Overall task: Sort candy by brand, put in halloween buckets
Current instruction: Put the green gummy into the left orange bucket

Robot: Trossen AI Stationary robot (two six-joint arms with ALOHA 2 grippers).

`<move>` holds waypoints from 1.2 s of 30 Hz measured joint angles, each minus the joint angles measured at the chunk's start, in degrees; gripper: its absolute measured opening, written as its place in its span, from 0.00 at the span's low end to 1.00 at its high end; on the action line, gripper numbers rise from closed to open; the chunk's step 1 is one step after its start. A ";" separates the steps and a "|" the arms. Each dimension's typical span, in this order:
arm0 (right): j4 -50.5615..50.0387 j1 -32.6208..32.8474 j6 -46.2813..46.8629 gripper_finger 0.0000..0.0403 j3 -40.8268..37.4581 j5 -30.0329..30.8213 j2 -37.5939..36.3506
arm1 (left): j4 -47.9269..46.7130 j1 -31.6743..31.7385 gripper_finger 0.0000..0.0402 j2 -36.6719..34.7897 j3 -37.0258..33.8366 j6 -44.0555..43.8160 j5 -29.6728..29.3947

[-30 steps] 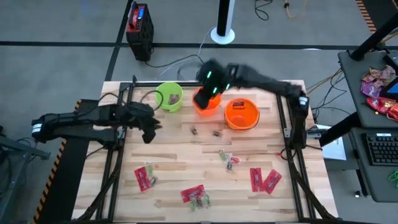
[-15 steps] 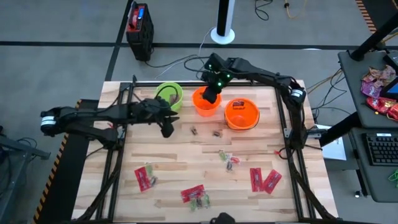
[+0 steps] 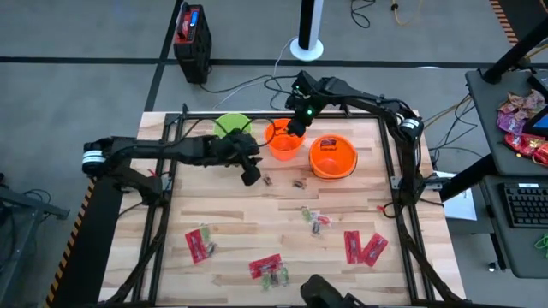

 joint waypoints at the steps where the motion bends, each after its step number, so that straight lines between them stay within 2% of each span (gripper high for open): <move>1: 0.48 0.00 -0.49 0.03 0.20 -0.68 0.00 | -0.59 0.60 0.23 0.62 0.38 0.51 1.50; 5: 1.72 0.00 -2.29 0.03 0.55 -2.45 -0.04 | -3.92 3.41 0.20 2.17 0.39 6.04 11.31; 8: 2.58 0.00 -3.87 0.03 0.47 -3.49 -0.04 | -6.40 4.40 0.16 2.96 -0.23 13.02 15.76; 12: 2.46 0.00 -7.22 0.03 0.44 -3.91 -0.04 | -5.20 4.37 0.10 4.44 -0.26 22.84 16.27; 16: 2.48 0.00 -11.29 0.03 0.44 -3.96 -0.04 | -3.90 4.43 0.10 6.75 -0.26 23.88 15.64; 24: 2.79 -2.57 -13.56 0.03 0.42 -8.24 -0.04 | 1.51 4.43 0.22 9.62 -0.08 24.45 15.57; 29: 2.24 -3.35 -12.46 0.03 0.40 -8.27 -0.04 | 2.54 4.55 0.35 12.00 -0.08 30.98 15.57; 36: 2.35 -3.28 -13.04 0.03 0.34 -8.27 -0.02 | 4.75 4.61 0.45 15.08 -0.08 31.61 15.98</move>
